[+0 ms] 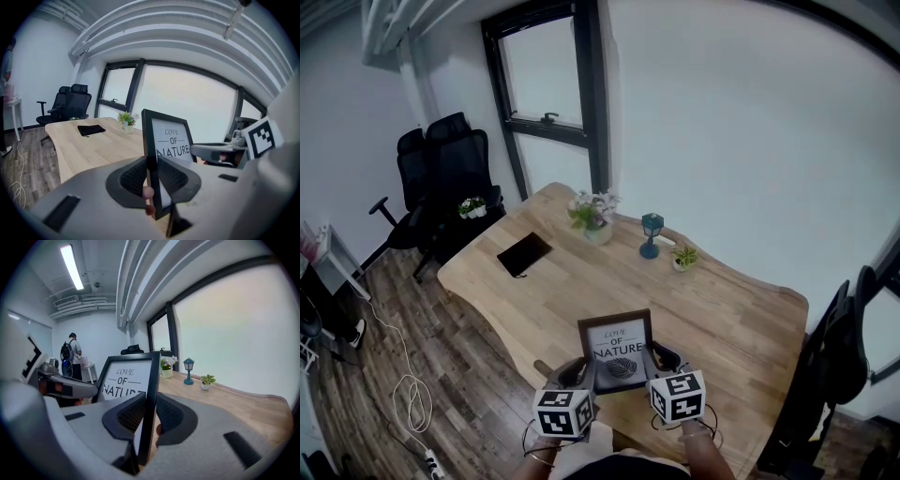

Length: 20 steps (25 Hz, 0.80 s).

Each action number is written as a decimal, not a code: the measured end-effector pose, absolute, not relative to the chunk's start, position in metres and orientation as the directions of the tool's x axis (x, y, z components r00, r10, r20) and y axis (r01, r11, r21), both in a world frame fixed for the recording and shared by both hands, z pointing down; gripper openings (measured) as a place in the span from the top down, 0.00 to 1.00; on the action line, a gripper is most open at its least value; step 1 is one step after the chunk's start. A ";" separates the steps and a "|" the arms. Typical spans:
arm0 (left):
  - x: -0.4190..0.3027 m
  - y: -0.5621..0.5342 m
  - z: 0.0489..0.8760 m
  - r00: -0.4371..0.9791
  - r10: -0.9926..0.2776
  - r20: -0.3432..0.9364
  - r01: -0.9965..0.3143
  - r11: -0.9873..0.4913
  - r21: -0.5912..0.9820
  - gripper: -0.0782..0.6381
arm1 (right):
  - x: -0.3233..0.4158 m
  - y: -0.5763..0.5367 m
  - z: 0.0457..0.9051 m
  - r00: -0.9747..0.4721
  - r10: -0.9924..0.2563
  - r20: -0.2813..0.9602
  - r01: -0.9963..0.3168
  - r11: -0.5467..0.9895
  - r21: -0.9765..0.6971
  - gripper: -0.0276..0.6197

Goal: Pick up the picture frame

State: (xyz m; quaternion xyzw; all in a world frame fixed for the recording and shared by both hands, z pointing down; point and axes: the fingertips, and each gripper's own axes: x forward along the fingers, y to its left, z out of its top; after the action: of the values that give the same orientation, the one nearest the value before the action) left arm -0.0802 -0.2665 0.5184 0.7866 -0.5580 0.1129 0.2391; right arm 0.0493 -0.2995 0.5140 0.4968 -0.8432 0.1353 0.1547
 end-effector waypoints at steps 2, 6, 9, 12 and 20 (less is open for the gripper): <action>-0.079 -0.264 0.514 0.352 -0.829 0.436 -0.932 -0.266 0.245 0.80 | 0.051 -0.296 0.508 -0.460 -0.801 0.383 -0.879 0.472 -0.068 0.85; -0.075 -0.259 0.504 0.349 -0.837 0.421 -0.934 -0.271 0.234 0.80 | 0.054 -0.291 0.498 -0.463 -0.808 0.364 -0.878 0.475 -0.063 0.85; -0.075 -0.257 0.497 0.345 -0.843 0.413 -0.935 -0.273 0.225 0.80 | 0.055 -0.288 0.488 -0.466 -0.815 0.346 -0.877 0.478 -0.053 0.85; -0.075 -0.254 0.490 0.338 -0.852 0.399 -0.937 -0.267 0.224 0.80 | 0.054 -0.284 0.477 -0.469 -0.823 0.322 -0.874 0.484 -0.035 0.85; -0.071 -0.245 0.466 0.323 -0.881 0.346 -0.942 -0.264 0.206 0.80 | 0.059 -0.272 0.451 -0.474 -0.842 0.256 -0.873 0.488 -0.012 0.85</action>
State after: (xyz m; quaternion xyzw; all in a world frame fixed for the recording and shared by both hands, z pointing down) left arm -0.0707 -0.2449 0.4664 0.7909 -0.5762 0.0810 0.1895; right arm 0.0590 -0.2717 0.4513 0.5010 -0.8557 0.0704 0.1086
